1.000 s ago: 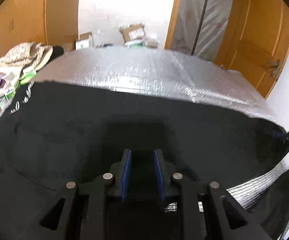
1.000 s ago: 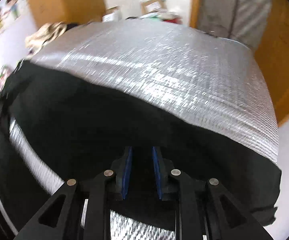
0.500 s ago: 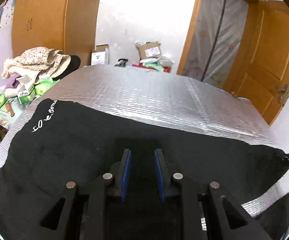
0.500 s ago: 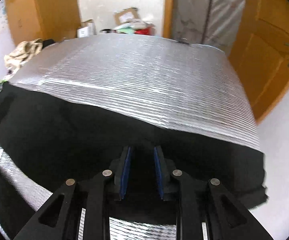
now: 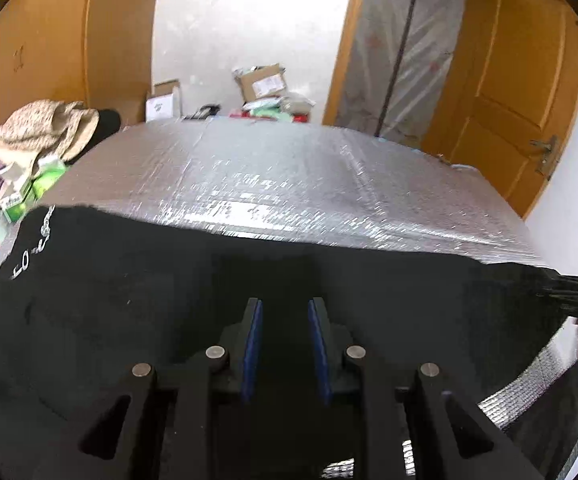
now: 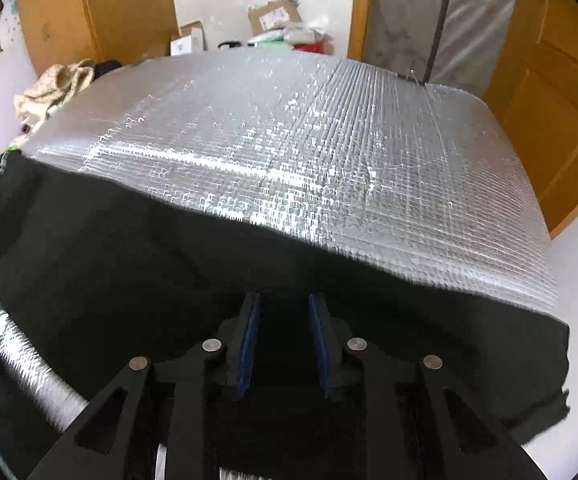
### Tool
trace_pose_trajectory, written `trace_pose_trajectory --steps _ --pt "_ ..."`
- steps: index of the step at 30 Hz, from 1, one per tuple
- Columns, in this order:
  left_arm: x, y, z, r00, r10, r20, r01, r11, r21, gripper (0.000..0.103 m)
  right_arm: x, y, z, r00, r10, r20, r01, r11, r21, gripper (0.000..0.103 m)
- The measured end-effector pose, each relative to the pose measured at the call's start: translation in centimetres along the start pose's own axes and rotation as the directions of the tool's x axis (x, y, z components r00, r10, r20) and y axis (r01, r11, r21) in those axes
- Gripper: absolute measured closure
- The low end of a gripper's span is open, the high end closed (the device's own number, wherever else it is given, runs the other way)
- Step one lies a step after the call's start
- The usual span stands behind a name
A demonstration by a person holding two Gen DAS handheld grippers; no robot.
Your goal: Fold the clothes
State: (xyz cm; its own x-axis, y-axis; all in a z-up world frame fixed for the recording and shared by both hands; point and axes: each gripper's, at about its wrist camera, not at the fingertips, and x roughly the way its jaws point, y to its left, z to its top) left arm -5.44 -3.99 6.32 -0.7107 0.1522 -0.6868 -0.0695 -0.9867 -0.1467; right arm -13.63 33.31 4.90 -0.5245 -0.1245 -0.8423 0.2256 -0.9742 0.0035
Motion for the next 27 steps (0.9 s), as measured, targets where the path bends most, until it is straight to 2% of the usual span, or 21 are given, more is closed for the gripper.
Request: trace_pose_trajectory --steps 3,10,14,16,18,19,22,24,27 --pt "-0.4 0.0 0.6 0.999 -0.016 0.033 0.016 1.000 -0.004 0.079 0.4 -0.4 0.5 1.000 -0.011 0.016 0.011 1.000 0.019 0.076" --pt "-1.6 0.8 0.5 0.998 -0.027 0.051 0.027 1.000 0.006 0.079 -1.4 -2.5 0.2 0.997 -0.028 0.067 0.025 0.998 0.050 0.075" --pt "-0.1 2.6 -0.4 1.000 0.020 -0.018 -0.021 0.999 -0.032 0.079 -1.8 -6.9 -2.3 0.994 -0.113 0.011 0.110 0.983 0.144 0.074" --pt "0.7 3.5 -0.9 0.998 0.043 -0.055 -0.046 0.998 -0.051 0.079 -2.4 -9.2 -3.5 0.994 -0.108 0.028 0.101 0.976 0.194 0.074" --pt "1.5 4.4 -1.4 0.994 0.066 -0.092 -0.072 0.995 -0.069 0.079 -3.2 -10.4 -4.4 0.982 -0.190 0.014 0.183 0.963 0.199 0.074" --pt "1.9 4.8 -1.6 0.991 0.077 -0.111 -0.086 0.993 -0.078 0.079 -3.6 -10.8 -4.7 0.973 -0.232 0.003 0.227 0.954 0.196 0.069" --pt "1.5 5.2 -1.6 0.992 0.080 -0.098 -0.089 0.992 -0.091 0.079 -4.2 -10.8 -5.3 0.960 -0.278 -0.015 0.275 0.937 0.213 0.065" --pt "1.2 5.2 -1.4 0.994 0.077 -0.081 -0.085 0.992 -0.098 0.079 -4.8 -9.3 -4.9 0.966 -0.258 0.022 0.249 0.947 0.203 0.065" --pt "0.8 5.4 -1.1 0.996 0.073 -0.055 -0.078 0.991 -0.109 0.079 -5.3 -6.7 -3.5 0.979 -0.187 0.085 0.169 0.969 0.181 0.065"
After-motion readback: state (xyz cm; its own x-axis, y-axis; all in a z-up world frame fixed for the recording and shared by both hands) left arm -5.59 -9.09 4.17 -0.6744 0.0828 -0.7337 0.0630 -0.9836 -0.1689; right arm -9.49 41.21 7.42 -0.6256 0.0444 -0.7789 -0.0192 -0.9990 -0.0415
